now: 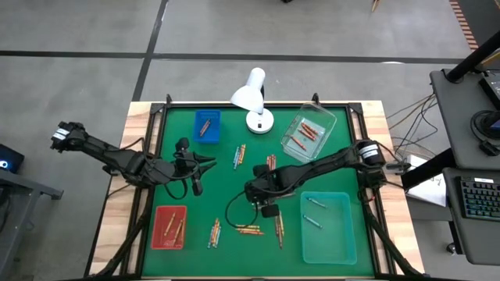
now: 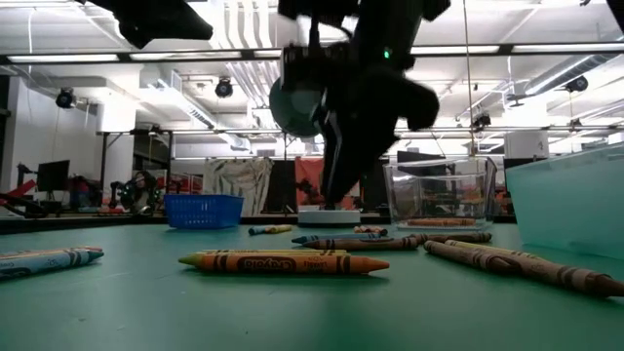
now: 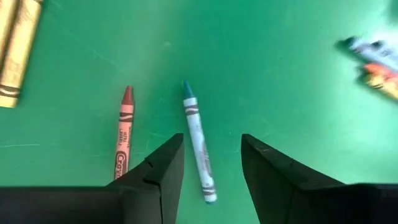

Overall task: Sort crayons
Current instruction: Put the blue crayon into the green bin

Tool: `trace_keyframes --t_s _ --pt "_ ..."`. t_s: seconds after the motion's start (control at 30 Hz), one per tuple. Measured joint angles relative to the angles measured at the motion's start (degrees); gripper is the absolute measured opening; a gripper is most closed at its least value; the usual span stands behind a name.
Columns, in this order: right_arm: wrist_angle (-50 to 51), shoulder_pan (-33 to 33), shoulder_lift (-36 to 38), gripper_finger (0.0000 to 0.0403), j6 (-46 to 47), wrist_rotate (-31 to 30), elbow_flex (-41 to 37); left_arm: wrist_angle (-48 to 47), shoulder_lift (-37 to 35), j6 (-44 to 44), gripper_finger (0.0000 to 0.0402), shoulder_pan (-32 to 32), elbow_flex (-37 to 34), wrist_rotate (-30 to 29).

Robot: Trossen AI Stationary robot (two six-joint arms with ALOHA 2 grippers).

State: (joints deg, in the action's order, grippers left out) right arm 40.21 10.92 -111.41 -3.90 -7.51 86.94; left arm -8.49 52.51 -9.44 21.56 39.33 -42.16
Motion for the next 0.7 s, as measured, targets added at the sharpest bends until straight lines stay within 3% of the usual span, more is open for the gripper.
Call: trace_keyframes --t_s 0.4,0.7 --pt "-0.46 -0.89 -5.31 0.0118 1.31 0.25 -0.09 0.0 0.0 0.21 0.0052 -0.06 0.0 -0.93" --pt "-2.52 -2.98 -5.45 0.0034 0.14 1.38 -0.25 0.07 0.7 -0.19 0.0052 -0.04 0.0 -0.99"
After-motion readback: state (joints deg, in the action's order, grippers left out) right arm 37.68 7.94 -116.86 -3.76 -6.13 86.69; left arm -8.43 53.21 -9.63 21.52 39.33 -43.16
